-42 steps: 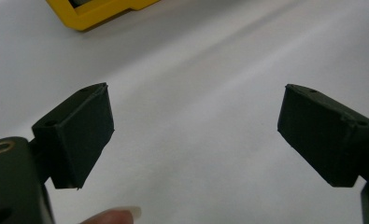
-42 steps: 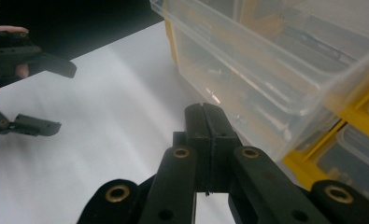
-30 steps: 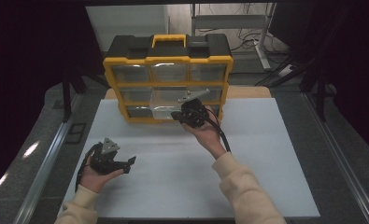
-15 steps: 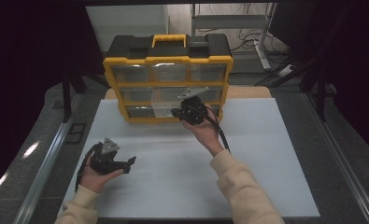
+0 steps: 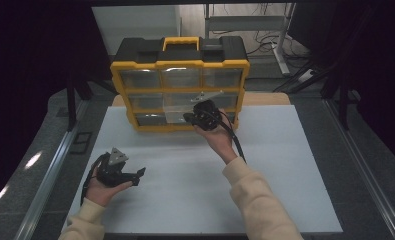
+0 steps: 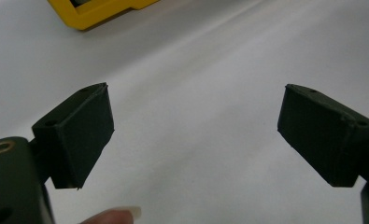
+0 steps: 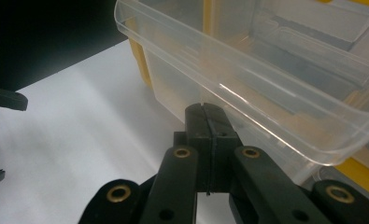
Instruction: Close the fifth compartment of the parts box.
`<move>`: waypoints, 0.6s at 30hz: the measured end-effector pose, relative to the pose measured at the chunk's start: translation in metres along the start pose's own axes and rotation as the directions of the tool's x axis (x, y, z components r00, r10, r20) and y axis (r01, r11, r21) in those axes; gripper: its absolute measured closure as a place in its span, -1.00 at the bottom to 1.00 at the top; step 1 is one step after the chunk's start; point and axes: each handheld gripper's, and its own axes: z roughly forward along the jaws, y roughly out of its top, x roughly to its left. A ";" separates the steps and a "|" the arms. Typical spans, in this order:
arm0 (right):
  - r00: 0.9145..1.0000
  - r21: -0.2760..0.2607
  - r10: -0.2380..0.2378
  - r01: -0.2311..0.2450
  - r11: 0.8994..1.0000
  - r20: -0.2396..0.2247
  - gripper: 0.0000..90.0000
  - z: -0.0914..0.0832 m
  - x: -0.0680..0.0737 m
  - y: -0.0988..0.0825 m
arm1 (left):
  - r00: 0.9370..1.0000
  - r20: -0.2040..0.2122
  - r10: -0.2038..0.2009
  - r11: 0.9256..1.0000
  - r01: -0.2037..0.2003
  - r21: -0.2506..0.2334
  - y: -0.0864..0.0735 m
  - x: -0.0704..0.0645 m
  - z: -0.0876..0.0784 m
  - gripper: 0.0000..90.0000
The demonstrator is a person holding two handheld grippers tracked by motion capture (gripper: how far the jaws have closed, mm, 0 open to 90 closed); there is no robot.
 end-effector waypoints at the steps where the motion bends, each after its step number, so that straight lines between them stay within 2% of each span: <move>1: 1.000 -0.002 0.002 -0.002 1.000 0.004 1.00 0.001 -0.001 0.000 | 1.000 0.000 0.001 1.000 -0.001 0.000 0.000 0.000 0.000 -0.75; 18: 0.999 -0.015 0.031 -0.030 0.999 0.027 1.00 0.008 -0.012 0.001 | 1.000 0.001 0.001 1.000 -0.001 0.001 0.000 0.000 0.000 -0.75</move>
